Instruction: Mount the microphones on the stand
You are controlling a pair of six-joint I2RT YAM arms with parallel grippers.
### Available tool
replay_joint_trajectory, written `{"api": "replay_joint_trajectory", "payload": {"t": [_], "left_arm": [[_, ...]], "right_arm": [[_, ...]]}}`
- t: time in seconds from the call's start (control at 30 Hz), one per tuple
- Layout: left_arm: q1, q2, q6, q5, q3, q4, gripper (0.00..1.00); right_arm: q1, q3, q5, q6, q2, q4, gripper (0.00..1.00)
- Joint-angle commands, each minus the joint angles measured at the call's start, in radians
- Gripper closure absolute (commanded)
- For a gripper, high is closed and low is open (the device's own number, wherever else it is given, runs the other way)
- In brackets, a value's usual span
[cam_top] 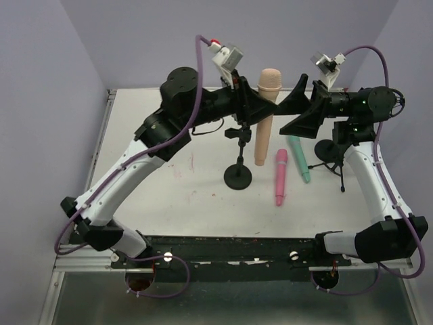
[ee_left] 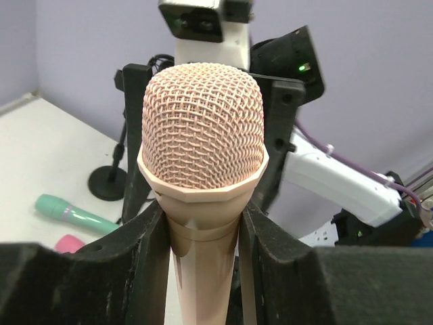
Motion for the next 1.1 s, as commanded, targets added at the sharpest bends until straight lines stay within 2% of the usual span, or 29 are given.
{"api": "replay_joint_trajectory", "payload": {"t": [0.0,0.1,0.27,0.43,0.6,0.77,0.8,0.87,1.07], "left_arm": [[0.026,-0.235,0.134,-0.072,-0.102,-0.073,1.0],[0.058,-0.376,0.18,-0.084,-0.223,-0.095,1.0],[0.089,-0.574,0.262,-0.163,-0.401,-0.164,1.0],[0.093,-0.706,0.304,-0.231,-0.523,-0.199,1.0],[0.095,-0.768,0.296,-0.269,-0.555,-0.232,1.0],[0.093,-0.771,0.266,-0.315,-0.54,-0.267,1.0],[0.095,-0.771,0.255,-0.322,-0.543,-0.268,1.0],[0.095,-0.782,0.221,-0.332,-0.566,-0.249,1.0],[0.095,-0.814,0.166,-0.377,-0.589,-0.261,1.0]], "right_arm": [[0.006,-0.053,-0.174,0.426,0.091,0.674,0.0],[0.004,0.019,-0.178,0.931,0.258,1.211,0.0],[0.004,0.102,-0.178,0.955,0.354,1.225,0.0],[0.007,0.206,-0.149,1.024,0.349,1.214,0.0],[0.007,0.274,-0.027,0.989,0.297,1.043,0.0],[0.001,0.493,0.003,0.738,0.38,0.647,0.0],[0.001,0.504,0.026,0.662,0.389,0.522,0.0],[0.003,0.554,0.091,0.388,0.395,0.214,0.0],[0.015,0.778,0.377,-0.444,0.361,-0.559,0.0]]}}
